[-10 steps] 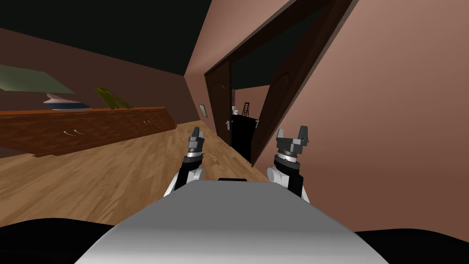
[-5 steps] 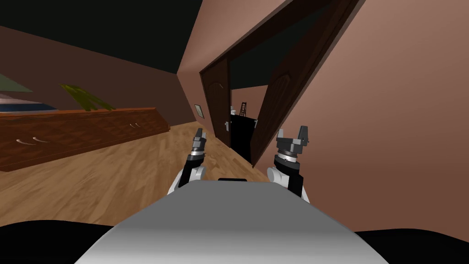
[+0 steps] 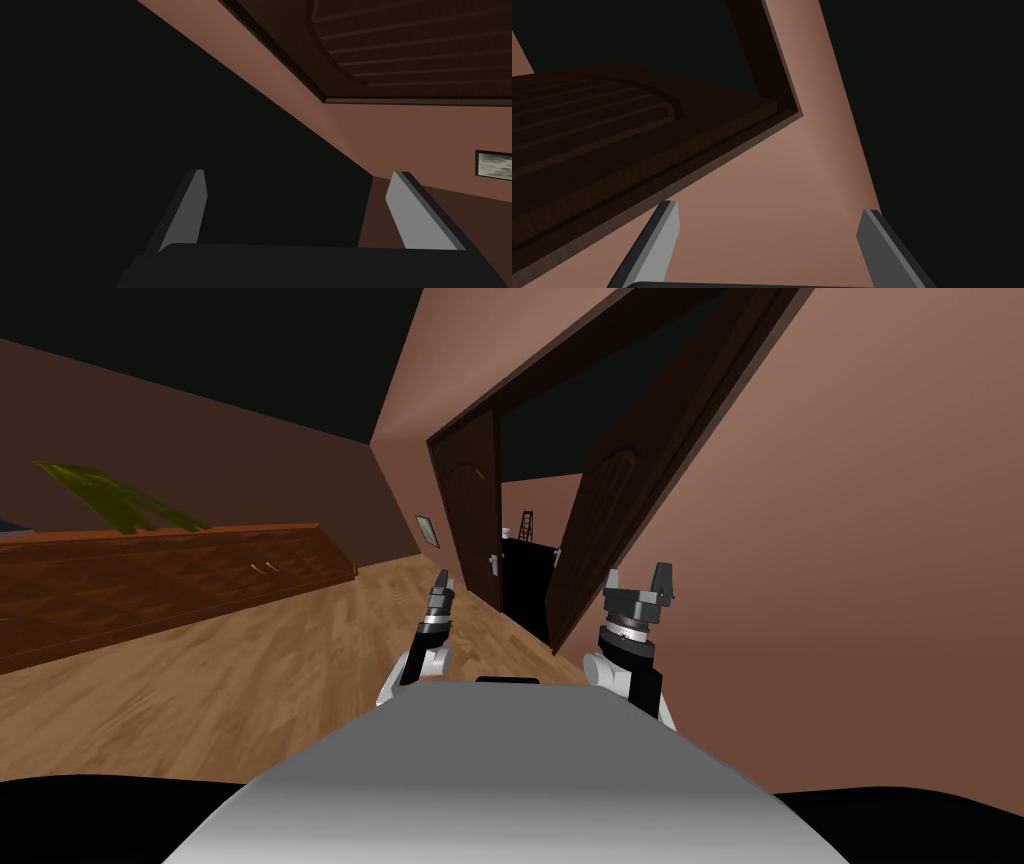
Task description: Push the door open
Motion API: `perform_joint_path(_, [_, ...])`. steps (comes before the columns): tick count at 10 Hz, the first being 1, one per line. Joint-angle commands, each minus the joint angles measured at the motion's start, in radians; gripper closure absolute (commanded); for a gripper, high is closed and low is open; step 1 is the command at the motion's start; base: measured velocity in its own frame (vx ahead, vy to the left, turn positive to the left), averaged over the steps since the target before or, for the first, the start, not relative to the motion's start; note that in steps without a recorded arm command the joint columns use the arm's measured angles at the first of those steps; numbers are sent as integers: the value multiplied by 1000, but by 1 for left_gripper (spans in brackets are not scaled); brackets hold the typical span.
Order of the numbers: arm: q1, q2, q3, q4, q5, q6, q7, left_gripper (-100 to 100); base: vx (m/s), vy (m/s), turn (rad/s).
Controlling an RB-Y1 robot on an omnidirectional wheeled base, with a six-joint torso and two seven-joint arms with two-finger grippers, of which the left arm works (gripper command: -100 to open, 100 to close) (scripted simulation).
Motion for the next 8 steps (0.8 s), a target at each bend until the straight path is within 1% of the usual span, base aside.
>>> perform_joint_path(1, [-13,7,5,30,4,-2,3,-100,69,110,-94])
perform_joint_path(4, [-53,14,16,99,10,0,5,-100,67,108,-123])
perform_joint_path(8, [-111,22,32,197,19,4,8,-100,95,120,-134])
